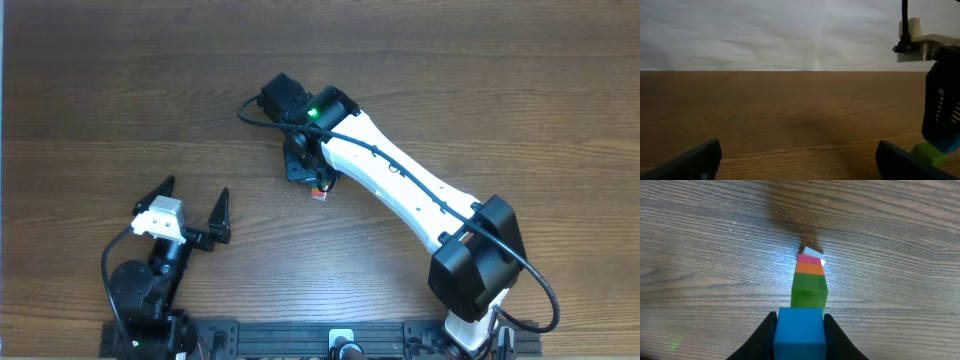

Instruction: Stack Cubes

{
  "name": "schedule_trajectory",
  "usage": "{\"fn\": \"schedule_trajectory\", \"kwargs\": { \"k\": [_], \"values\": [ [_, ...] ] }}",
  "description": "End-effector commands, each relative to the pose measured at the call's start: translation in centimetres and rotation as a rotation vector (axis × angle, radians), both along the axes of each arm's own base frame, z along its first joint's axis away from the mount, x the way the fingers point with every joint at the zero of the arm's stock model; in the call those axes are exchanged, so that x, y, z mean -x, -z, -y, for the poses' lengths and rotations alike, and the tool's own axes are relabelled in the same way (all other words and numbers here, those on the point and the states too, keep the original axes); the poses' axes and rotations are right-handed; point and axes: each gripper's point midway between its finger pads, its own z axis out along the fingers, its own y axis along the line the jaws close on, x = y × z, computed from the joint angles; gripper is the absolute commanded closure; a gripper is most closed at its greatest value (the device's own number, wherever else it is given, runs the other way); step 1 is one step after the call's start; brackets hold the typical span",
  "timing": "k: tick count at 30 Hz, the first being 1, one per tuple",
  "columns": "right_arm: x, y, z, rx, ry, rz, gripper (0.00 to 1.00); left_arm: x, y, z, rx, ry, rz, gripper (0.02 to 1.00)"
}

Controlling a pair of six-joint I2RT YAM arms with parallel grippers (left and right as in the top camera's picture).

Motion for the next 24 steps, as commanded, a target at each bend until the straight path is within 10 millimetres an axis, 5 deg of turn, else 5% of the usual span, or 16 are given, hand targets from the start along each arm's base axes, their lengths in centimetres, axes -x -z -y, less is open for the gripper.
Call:
{"fn": "schedule_trajectory", "kwargs": {
  "k": [1,24],
  "values": [
    [-0.1,0.3,0.3,0.023,0.027,0.007,0.989,0.0,0.2,0.3,-0.013,0.015,0.004,0.018],
    [-0.4,1.8,0.6,0.052,0.043,-0.015,0.991,0.0,0.2,0.3,-0.013,0.015,0.004,0.018]
  ]
}}
